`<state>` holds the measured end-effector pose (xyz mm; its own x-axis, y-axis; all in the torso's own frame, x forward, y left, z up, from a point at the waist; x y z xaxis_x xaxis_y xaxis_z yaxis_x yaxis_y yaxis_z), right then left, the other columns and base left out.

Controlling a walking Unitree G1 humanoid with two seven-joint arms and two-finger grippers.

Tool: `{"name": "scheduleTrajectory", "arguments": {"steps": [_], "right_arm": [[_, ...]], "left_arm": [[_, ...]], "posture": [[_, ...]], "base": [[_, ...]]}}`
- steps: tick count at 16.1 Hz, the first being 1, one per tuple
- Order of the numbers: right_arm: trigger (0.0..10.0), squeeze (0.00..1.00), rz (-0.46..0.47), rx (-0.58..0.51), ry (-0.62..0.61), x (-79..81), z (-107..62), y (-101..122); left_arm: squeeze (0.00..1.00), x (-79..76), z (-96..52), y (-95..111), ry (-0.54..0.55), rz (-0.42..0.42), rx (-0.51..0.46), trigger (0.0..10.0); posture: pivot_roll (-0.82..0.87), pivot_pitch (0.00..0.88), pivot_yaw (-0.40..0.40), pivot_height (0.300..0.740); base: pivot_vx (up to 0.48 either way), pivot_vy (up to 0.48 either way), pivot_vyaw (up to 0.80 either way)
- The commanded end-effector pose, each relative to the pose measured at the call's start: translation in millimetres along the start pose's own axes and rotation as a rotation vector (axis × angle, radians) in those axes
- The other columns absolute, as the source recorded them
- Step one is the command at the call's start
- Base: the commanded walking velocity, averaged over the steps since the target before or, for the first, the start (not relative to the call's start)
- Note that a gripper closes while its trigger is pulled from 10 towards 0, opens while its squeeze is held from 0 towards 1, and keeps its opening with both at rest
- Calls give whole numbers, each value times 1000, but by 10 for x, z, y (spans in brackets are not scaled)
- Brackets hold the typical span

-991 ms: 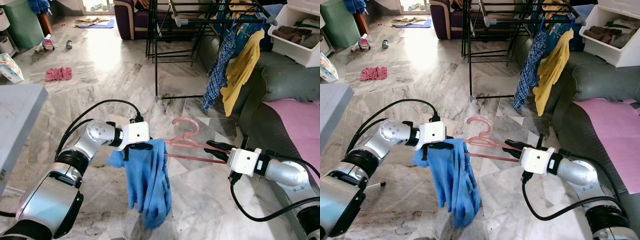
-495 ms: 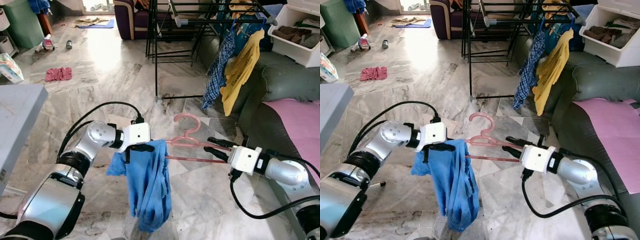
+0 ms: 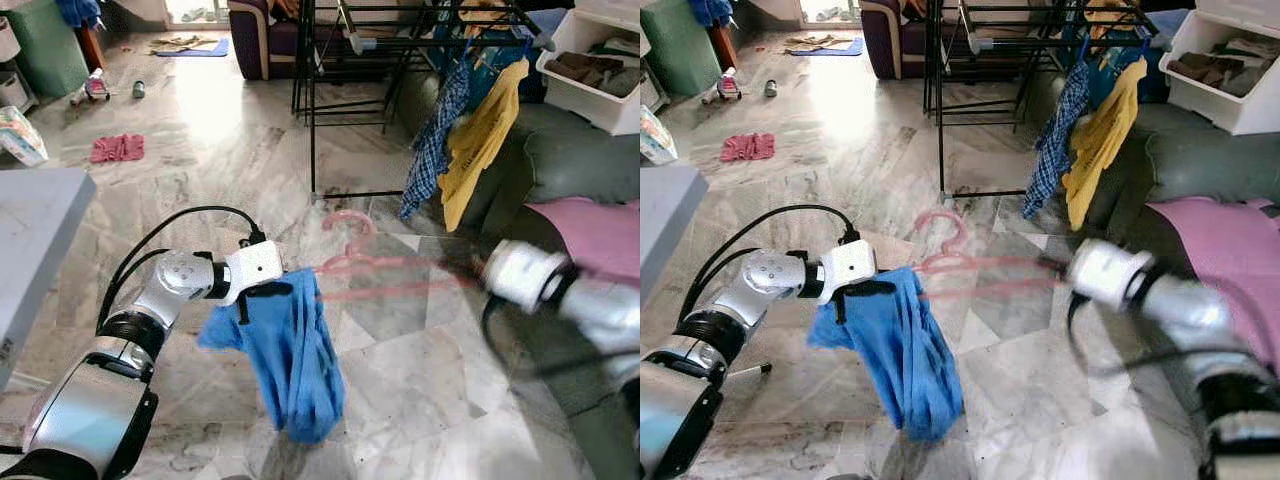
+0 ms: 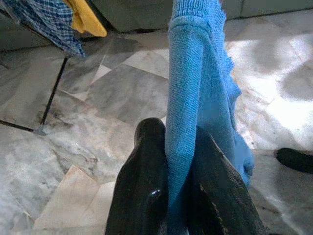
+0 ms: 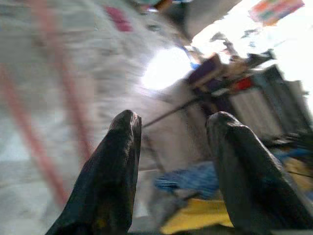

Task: Hang hanger

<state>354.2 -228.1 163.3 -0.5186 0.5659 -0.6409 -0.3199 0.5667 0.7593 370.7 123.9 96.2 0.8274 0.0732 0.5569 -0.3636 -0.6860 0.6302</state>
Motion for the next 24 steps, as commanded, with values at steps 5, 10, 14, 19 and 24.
{"name": "scheduleTrajectory", "arguments": {"steps": [5, 10, 14, 19, 24], "right_arm": [[10000, 1000, 257, 31, -597, -674, -194, -195], [10000, 1000, 656, 165, -995, -520, -476, -758], [10000, 1000, 896, 421, -697, 328, -6, -1015], [10000, 0, 972, 289, -286, 849, 657, -502], [10000, 0, 1002, 237, 6, 1082, 733, -228]], "left_arm": [[0, 342, -105, -54, 279, -121, 23, 0], [0, 647, -163, 185, 412, -185, -105, 0], [0, 686, -74, 791, 277, 30, -321, 0], [0, 599, -33, 1147, 192, 220, -420, 0], [0, 535, -1, 1136, 174, 230, -415, 0]], "posture": [[18, 43, -41, 740], [23, 52, -32, 740], [40, 61, -35, 740], [54, 60, -37, 740], [54, 54, -40, 740]], "base": [[0, 0, 0], [0, 0, 0], [0, 0, 0], [0, 0, 0], [0, 0, 0]]}}
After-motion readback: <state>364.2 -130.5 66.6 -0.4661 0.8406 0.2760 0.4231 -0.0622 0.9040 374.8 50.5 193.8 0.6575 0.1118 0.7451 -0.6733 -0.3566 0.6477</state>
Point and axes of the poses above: a point about 5 cm out from each wrist's last joint towards the gripper, its own z axis pointing out of the wrist towards the gripper, its own y axis along the axis of the wrist's last joint, x = y × z, the point moved 4 cm from there along z, pointing out of the wrist towards the gripper, and after that the axes turned 12 degrees about z, right-handed, at the moved point
